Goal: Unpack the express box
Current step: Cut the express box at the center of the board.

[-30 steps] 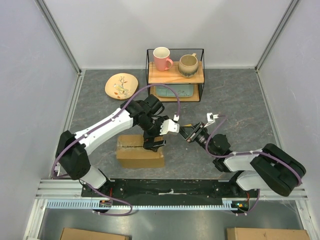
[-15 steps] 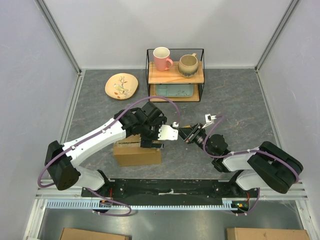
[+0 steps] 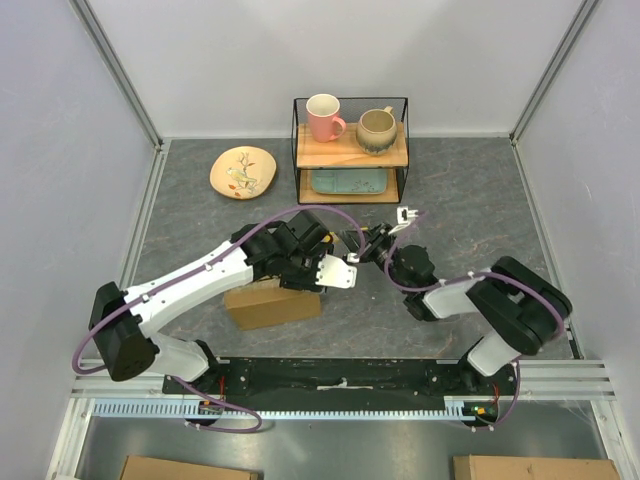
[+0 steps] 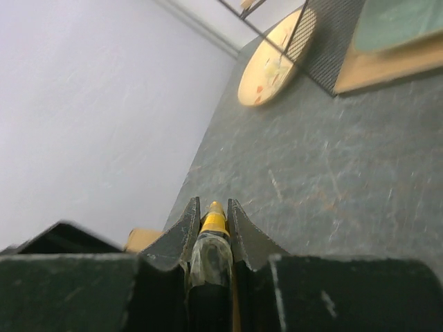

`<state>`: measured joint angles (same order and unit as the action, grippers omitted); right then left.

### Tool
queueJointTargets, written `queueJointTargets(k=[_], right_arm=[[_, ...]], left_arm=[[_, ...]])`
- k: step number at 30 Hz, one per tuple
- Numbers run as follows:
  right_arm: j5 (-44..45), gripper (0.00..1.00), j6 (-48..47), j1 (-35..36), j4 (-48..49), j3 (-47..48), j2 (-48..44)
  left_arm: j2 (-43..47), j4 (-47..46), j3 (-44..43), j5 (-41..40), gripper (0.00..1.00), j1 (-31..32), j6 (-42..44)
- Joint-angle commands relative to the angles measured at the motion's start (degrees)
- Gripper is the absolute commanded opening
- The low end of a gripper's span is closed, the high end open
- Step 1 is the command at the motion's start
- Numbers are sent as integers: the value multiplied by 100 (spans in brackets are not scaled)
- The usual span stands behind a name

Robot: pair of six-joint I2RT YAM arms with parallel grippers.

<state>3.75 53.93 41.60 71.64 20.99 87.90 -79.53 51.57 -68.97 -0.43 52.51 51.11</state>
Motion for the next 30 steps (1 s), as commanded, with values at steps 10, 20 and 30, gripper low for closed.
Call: queueJointTargets(k=[10, 20, 30], right_arm=[[-839, 0, -93, -136, 1466, 1557, 2003], [-806, 0, -770, 260, 1722, 2057, 2494], [-1130, 0, -998, 322, 1906, 2454, 2988]], left_arm=[[543, 943, -82, 1237, 68, 40, 259], [675, 934, -512, 614, 73, -48, 259], [842, 767, -180, 552, 75, -637, 347]])
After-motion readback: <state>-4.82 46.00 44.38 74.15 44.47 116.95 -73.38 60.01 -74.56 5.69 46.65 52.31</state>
